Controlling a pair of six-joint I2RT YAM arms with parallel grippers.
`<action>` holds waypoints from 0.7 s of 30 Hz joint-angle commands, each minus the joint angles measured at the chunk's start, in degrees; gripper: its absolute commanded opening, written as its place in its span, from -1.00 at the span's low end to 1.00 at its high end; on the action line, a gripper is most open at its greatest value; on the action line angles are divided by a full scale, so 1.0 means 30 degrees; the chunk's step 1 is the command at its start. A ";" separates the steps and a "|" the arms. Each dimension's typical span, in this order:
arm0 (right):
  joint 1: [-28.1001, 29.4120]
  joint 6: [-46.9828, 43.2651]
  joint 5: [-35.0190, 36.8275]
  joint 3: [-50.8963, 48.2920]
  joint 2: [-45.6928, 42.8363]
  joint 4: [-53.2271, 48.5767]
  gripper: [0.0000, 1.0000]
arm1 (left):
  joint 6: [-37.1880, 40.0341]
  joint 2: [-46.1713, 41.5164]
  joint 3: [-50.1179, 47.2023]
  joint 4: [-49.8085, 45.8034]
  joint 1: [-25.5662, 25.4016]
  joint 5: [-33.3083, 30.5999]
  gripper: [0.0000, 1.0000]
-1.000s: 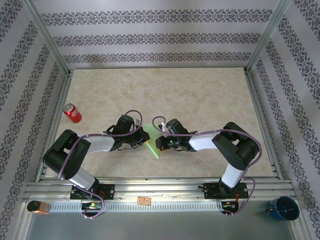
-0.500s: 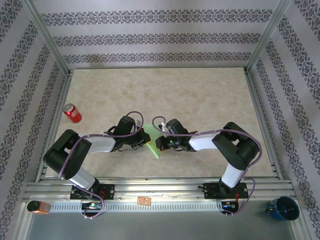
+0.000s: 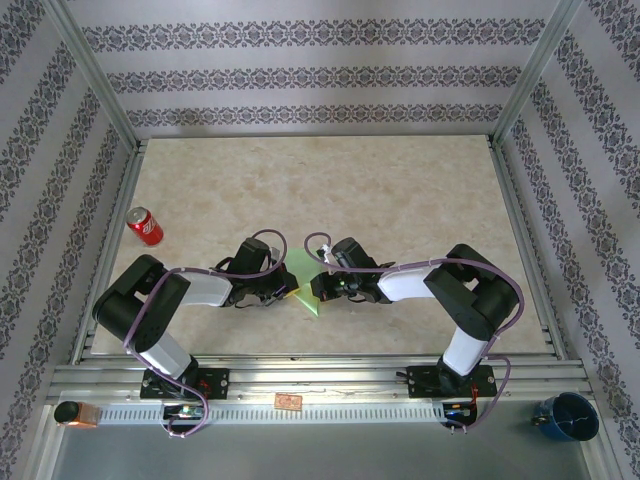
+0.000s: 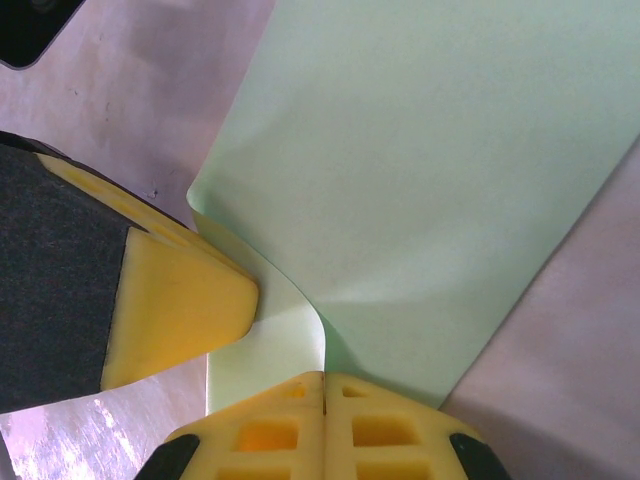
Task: Fold a paper plane with a square sheet of paper (pick it up from the middle)
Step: Third fold the triangle at the center of the table.
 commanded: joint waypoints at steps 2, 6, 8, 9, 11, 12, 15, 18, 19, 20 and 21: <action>-0.0059 0.0132 0.0611 0.0083 0.0030 -0.1703 -0.93 | 0.0621 0.0701 -0.0502 -0.0292 -0.0186 -0.0601 -1.00; -0.0062 0.0604 0.0135 0.0368 -0.1111 -0.2296 -0.56 | 0.0723 0.0431 -0.0587 -0.0508 -0.0160 -0.0661 -1.00; -0.0104 0.0626 0.0408 0.0472 -0.2112 -0.3177 -0.41 | 0.0808 0.0292 -0.0604 -0.0658 -0.0182 -0.0760 -1.00; -0.0174 0.0730 0.0719 0.0646 -0.2581 -0.4069 -0.33 | 0.0866 0.0262 -0.0589 -0.0673 -0.0189 -0.0789 -1.00; -0.0484 0.1329 0.1110 0.0865 -0.3453 -0.5595 -0.15 | 0.0828 0.0222 -0.0615 -0.0617 -0.0180 -0.0766 -1.00; -0.0706 0.1765 0.0723 0.0844 -0.3801 -0.5892 -0.10 | 0.0818 0.0218 -0.0589 -0.0589 -0.0178 -0.0729 -1.00; -0.0856 0.3054 -0.0770 0.0499 -0.4699 -0.5479 -0.14 | 0.0767 0.0191 -0.0589 -0.0501 -0.0176 -0.0729 -1.00; -0.0596 0.4272 -0.2551 0.0845 -0.4357 -0.5355 -0.28 | 0.0796 0.0189 -0.0560 -0.0483 -0.0167 -0.0708 -1.00; -0.0458 0.4327 -0.3076 0.1141 -0.3991 -0.5520 -0.34 | 0.0783 0.0189 -0.0567 -0.0468 -0.0177 -0.0724 -1.00; -0.0201 0.4368 -0.3529 0.1459 -0.3527 -0.5653 -0.42 | 0.0782 0.0186 -0.0589 -0.0425 -0.0168 -0.0761 -1.00; 0.0053 0.4301 -0.3763 0.1792 -0.3140 -0.5761 -0.49 | 0.0782 0.0189 -0.0589 -0.0432 -0.0179 -0.0724 -1.00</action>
